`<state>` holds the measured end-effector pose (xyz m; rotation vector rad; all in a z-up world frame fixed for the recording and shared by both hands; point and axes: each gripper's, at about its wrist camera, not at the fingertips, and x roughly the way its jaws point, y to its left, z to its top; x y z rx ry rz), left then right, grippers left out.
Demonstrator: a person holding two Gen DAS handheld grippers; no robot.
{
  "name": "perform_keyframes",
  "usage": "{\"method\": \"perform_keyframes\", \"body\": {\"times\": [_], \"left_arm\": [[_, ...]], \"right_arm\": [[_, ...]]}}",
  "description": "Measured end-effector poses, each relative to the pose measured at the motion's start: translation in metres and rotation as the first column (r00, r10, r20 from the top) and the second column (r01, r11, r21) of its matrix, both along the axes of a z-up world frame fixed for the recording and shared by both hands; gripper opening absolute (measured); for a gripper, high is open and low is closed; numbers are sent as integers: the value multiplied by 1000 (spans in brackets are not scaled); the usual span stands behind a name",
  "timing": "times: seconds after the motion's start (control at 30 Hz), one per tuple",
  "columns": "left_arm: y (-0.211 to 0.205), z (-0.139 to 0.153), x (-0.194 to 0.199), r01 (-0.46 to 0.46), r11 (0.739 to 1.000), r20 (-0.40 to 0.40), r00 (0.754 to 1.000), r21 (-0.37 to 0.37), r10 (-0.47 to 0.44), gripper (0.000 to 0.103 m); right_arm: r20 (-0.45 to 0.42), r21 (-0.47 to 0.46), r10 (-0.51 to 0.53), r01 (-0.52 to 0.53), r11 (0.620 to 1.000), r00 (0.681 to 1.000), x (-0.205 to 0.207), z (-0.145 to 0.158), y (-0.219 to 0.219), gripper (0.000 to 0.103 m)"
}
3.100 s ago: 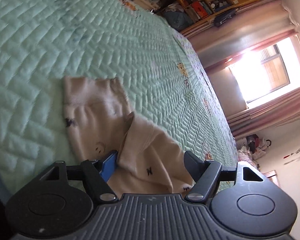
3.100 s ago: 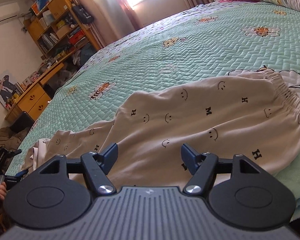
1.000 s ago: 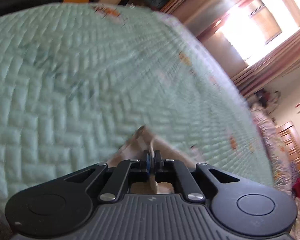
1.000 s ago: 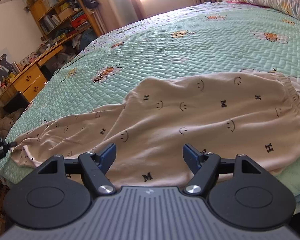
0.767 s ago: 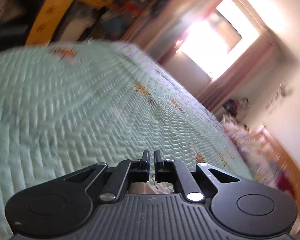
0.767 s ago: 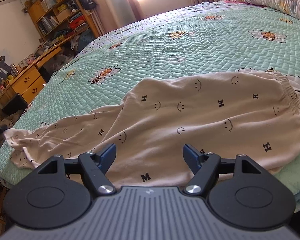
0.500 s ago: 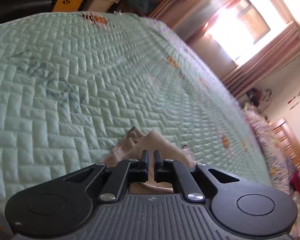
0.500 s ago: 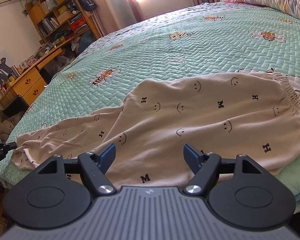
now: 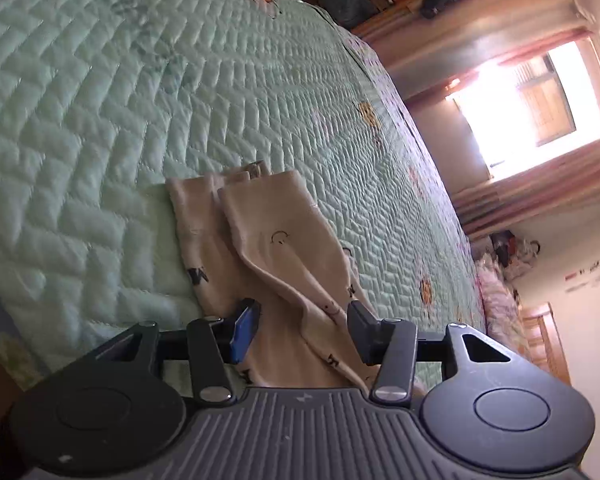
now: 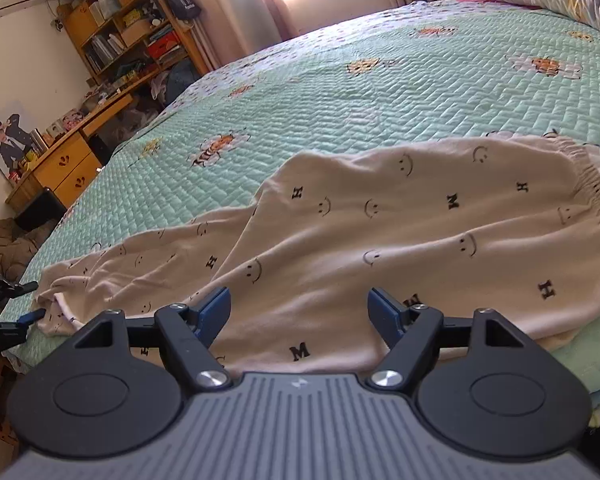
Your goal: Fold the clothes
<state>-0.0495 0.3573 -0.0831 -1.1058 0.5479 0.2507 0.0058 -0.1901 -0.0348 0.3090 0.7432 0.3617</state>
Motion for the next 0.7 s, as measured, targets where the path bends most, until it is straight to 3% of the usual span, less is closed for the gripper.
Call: {"method": "perform_keyframes", "body": {"times": [0.07,0.13,0.2,0.23,0.27,0.33,0.37,0.4,0.53,0.57,0.67,0.7], "left_arm": [[0,-1,3,-22,1000,4,1000,3,22,49],[1,-2,6,-35,999,4,999,9,35,39],[1,-3,10,-33,999,-10,999,15,33,9],[1,-3,11,-35,999,-15,999,21,35,5],[1,-2,12,-38,999,-19,999,26,38,5],[-1,2,13,-29,999,-3,1000,40,29,3],[-2,6,14,-20,998,8,1000,53,20,3],[-3,10,14,-12,998,20,1000,62,10,3],[0,22,11,-1,998,60,998,61,-3,3],[1,25,11,0,998,69,998,57,-4,3],[5,29,10,11,999,83,996,40,-14,3],[6,28,9,16,999,84,996,32,-19,3]], "right_arm": [[26,-37,13,-12,999,1000,-3,2,5,77],[83,-112,60,-50,992,995,-8,6,19,77],[184,-250,174,-125,960,967,-19,13,48,77],[227,-320,234,-155,935,945,-25,17,63,77],[264,-390,296,-179,903,918,-30,20,78,77],[322,-526,422,-210,824,848,-41,28,108,87],[349,-594,480,-206,778,805,-47,29,126,95],[372,-659,535,-191,728,758,-54,28,146,95],[356,-710,689,-296,639,632,-59,26,210,94],[344,-695,710,-342,633,614,-57,27,223,91],[307,-667,751,-430,608,585,-52,28,261,59],[296,-677,762,-436,593,577,-51,27,273,57]]}}
